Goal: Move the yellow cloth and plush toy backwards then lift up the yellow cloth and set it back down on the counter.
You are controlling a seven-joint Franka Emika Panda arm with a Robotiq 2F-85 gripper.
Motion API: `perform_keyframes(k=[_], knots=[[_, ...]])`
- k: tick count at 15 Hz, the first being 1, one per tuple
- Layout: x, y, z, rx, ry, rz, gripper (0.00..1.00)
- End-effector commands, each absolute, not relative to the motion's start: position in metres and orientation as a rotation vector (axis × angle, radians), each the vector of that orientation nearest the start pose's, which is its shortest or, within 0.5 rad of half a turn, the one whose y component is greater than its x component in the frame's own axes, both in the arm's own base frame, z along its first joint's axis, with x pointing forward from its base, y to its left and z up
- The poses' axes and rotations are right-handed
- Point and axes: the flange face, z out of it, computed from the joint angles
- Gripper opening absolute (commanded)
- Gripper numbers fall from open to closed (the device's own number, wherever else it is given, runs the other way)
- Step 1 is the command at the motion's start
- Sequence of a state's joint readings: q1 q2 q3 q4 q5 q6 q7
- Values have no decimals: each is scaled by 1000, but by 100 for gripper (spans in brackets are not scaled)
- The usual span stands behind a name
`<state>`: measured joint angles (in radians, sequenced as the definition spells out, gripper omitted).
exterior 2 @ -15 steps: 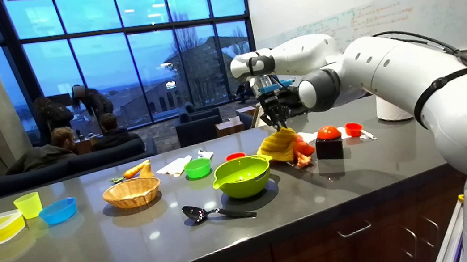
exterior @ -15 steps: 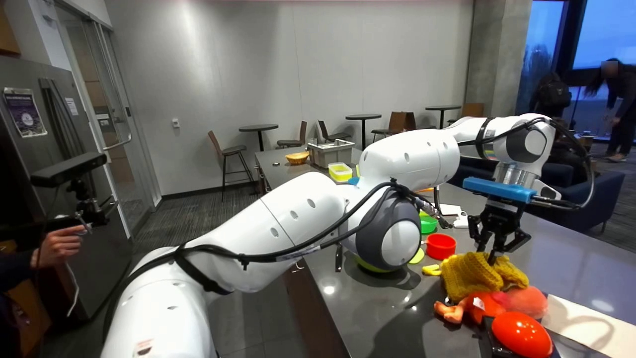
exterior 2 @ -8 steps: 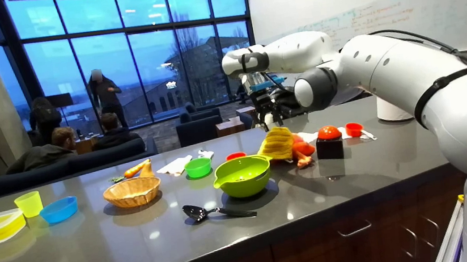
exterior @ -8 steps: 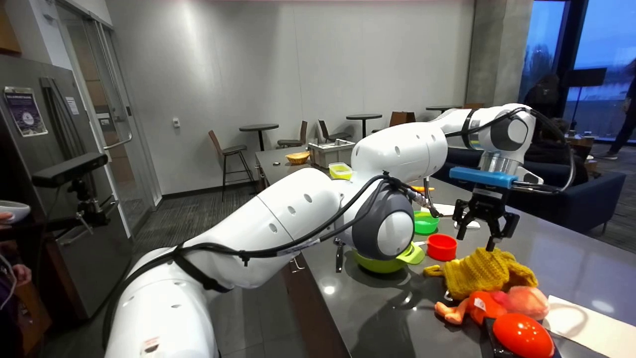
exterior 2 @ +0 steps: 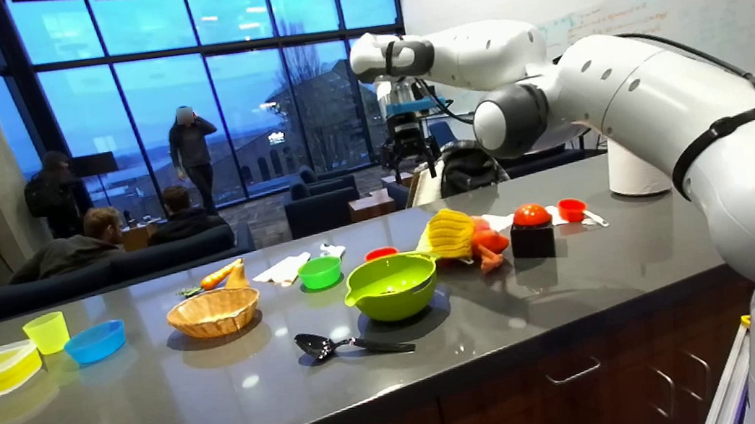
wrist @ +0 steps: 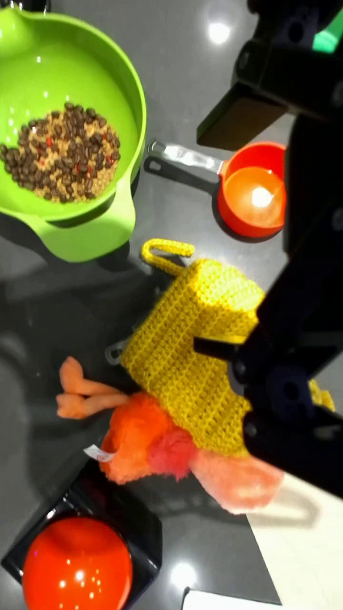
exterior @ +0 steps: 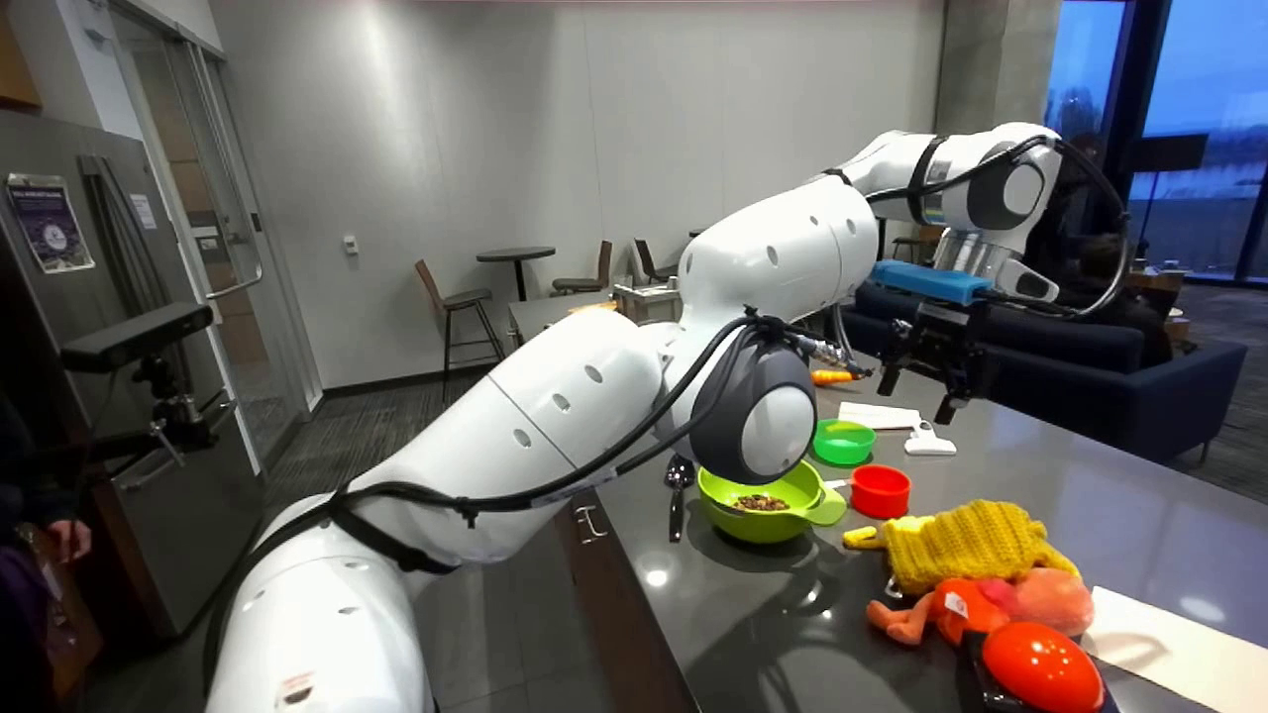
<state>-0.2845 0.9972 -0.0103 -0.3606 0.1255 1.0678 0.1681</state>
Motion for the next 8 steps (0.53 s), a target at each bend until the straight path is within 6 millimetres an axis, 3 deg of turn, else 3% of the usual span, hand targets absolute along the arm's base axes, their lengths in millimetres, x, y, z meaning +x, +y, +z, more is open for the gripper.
perform_keyframes(k=[1, 4, 8], knots=[[693, -185, 502, -2757, 760, 358, 100], [700, -180, 515, -2655, 861, 282, 100], [713, -173, 517, -2551, 924, 213, 100]])
